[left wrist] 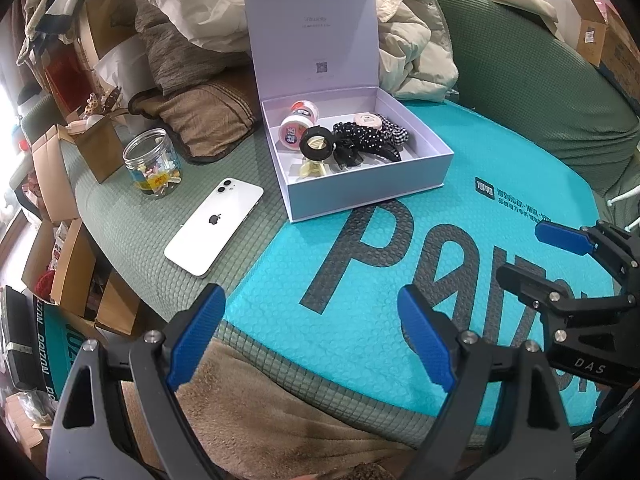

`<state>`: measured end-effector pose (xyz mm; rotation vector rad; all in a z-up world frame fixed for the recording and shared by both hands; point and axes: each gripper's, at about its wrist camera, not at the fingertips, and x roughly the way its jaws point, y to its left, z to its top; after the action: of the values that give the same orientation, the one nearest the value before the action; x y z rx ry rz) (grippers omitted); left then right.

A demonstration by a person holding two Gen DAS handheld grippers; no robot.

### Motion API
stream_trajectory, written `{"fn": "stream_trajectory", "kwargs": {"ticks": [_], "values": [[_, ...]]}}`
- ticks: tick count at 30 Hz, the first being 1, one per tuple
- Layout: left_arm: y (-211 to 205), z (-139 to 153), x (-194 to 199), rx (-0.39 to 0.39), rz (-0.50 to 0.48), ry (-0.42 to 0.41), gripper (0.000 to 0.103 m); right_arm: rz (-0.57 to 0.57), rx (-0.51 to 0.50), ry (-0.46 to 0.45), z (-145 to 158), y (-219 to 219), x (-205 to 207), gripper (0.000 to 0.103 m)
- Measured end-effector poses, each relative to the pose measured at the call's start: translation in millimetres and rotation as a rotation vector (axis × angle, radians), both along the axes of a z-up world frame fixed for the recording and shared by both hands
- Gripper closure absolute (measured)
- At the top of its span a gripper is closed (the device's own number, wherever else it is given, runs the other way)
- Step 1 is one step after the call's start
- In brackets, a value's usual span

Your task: Organize objects

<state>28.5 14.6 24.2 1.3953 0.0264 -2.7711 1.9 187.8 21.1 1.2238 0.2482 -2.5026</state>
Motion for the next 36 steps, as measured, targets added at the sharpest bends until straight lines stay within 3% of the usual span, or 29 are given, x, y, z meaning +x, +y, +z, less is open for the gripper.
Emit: {"fn": "stream_trajectory", "kwargs": {"ticks": [36], "values": [[2.5, 0.9, -0.3, -0.009, -0.021, -0.009, 0.015, 0.004, 0.006, -0.011, -3.8, -0.4, -3.2, 0.034]]}}
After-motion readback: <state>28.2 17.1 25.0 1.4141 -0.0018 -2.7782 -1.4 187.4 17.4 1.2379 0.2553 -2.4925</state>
